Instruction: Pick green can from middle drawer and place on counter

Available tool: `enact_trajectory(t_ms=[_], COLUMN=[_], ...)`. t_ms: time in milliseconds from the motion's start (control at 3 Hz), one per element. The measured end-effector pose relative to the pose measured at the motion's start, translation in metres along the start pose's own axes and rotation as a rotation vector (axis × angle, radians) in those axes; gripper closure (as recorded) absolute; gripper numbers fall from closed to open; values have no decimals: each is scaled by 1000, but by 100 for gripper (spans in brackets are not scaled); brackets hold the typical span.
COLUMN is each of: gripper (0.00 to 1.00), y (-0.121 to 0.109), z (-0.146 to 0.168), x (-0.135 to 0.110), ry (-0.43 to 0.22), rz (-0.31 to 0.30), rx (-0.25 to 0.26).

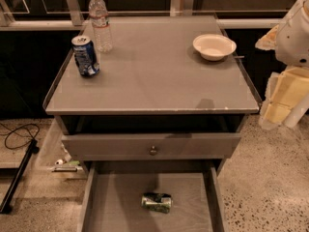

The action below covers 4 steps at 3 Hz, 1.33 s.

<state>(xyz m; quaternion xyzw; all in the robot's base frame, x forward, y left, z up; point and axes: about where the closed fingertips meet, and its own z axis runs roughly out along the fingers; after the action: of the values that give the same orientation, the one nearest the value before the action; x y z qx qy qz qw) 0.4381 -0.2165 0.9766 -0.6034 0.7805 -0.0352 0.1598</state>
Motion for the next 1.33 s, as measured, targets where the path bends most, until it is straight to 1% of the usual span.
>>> enact_trajectory(t_ms=[333,667,1000,1333], gripper=[0,0,0,0], y=[2,13,37,70], z=[0,33,93,155], x=[0,13,30,44], ry=[3,-5,-31,-77], rz=[-6,-1,7,-8], rx=[2,-33,-103,-147])
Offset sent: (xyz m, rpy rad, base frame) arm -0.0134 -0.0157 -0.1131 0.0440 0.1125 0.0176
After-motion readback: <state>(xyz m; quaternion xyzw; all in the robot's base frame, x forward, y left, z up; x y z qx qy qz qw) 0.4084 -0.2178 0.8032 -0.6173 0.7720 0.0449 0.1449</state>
